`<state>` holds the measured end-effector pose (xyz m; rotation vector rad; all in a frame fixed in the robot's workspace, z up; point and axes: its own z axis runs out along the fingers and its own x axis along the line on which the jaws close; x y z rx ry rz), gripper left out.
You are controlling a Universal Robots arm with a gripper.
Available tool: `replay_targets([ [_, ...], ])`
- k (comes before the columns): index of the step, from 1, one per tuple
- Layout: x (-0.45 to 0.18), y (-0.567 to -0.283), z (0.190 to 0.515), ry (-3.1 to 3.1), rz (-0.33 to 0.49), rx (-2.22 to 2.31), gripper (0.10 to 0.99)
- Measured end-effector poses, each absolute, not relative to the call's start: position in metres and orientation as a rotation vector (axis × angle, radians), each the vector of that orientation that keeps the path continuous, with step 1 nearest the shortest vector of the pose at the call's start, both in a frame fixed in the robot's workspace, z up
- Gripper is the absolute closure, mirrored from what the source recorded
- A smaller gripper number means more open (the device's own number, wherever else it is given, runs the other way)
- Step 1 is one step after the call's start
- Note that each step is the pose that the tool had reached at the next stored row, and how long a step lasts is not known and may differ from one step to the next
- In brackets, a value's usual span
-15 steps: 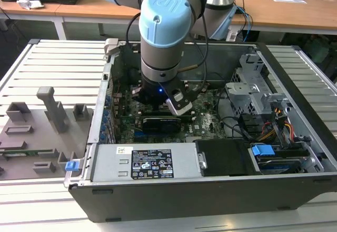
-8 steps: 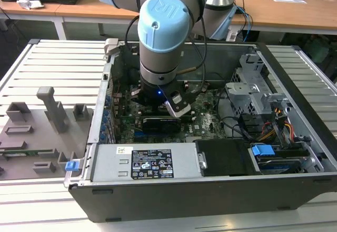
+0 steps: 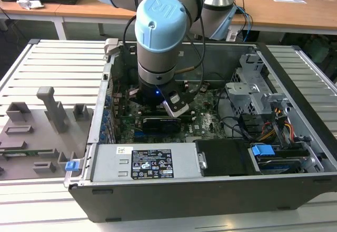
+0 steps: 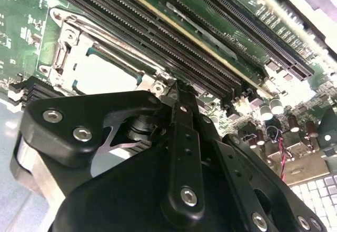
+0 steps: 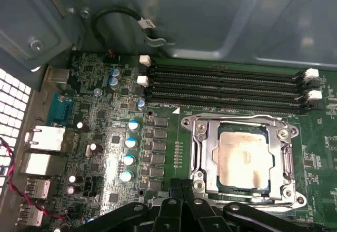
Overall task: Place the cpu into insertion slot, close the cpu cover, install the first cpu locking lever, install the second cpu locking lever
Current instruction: 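Install the second cpu locking lever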
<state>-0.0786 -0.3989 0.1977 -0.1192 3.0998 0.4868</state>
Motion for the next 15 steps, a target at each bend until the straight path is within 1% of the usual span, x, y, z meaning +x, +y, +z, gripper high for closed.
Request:
replay_targets([
  [15,-0.079,-0.399,0.215,3.101,0.487,-0.117,0.98],
])
